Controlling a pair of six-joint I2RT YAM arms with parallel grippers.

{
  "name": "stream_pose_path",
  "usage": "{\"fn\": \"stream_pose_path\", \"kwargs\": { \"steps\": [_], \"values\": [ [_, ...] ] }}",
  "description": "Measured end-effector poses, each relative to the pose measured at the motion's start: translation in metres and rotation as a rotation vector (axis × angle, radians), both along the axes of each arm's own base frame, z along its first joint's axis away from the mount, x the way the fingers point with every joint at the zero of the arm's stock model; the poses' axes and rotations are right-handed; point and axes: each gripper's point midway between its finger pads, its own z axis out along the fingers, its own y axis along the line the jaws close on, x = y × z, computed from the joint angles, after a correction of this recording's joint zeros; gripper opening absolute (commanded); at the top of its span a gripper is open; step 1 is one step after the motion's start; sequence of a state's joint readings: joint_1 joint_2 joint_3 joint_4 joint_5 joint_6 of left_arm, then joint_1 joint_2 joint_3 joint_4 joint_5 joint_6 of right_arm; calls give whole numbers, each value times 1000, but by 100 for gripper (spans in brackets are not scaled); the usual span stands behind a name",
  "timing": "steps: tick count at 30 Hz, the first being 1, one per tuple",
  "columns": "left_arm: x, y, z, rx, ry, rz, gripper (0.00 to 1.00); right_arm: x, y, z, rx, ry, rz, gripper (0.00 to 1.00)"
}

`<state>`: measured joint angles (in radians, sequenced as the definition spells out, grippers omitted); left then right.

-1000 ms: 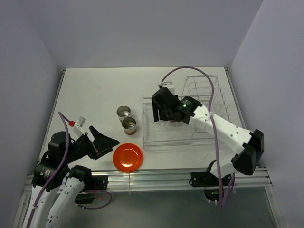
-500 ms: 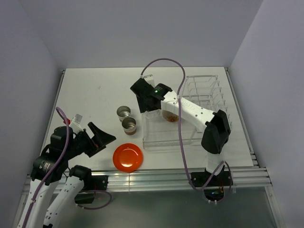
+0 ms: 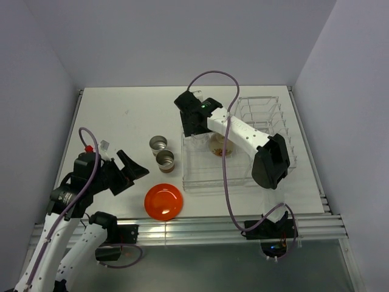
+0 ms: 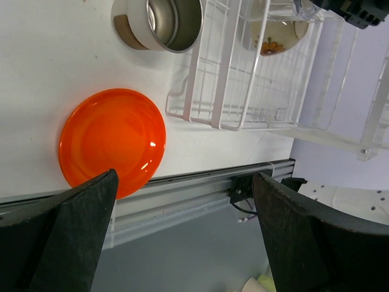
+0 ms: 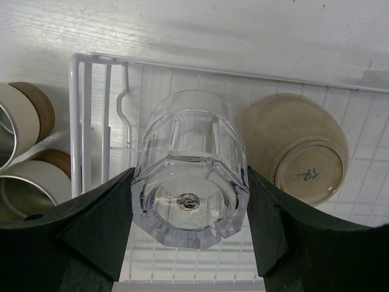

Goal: Load the mixed dishes into the dish rack

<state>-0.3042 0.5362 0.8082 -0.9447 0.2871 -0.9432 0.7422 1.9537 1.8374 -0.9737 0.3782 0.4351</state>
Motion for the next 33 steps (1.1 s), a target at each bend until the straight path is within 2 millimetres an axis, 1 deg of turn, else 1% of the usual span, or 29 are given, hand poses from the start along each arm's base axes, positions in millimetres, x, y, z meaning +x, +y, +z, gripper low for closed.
{"fn": "stream_pose_path", "kwargs": {
  "steps": [5, 8, 10, 11, 12, 14, 15, 17, 18, 19, 24, 29, 33],
  "values": [
    [18, 1, -14, 56, 53, 13, 96, -1, 3, -10, 8, 37, 18, 12],
    [31, 2, -24, 102, 89, 23, 95, -2, 6, -18, 14, 66, 29, 18],
    [40, 2, -28, 124, 105, 29, 95, -3, 7, -22, 18, 79, 33, 36],
    [44, 2, -30, 134, 111, 31, 95, -3, 7, -23, 20, 83, 34, 43],
    [49, 2, -32, 142, 116, 33, 94, -3, 8, -23, 22, 87, 35, 51],
    [58, 0, -37, 152, 125, 29, 93, -3, 8, -24, 26, 91, 38, 59],
    [61, -2, -40, 154, 131, 28, 92, -3, 8, -23, 29, 92, 39, 66],
    [70, -4, -46, 160, 141, 24, 91, -3, 9, -23, 32, 93, 42, 73],
    [74, -6, -49, 163, 147, 23, 90, -3, 9, -23, 33, 93, 44, 79],
    [79, -7, -53, 168, 156, 22, 89, -2, 9, -23, 33, 93, 47, 82],
    [97, -11, -76, 196, 213, 20, 86, -1, 11, -23, 40, 90, 58, 86],
    [111, -15, -97, 217, 256, 8, 80, 0, 11, -23, 47, 93, 61, 87],
    [120, -18, -106, 221, 266, 6, 79, 0, 11, -16, 62, 81, 63, 87]
  ]
}}
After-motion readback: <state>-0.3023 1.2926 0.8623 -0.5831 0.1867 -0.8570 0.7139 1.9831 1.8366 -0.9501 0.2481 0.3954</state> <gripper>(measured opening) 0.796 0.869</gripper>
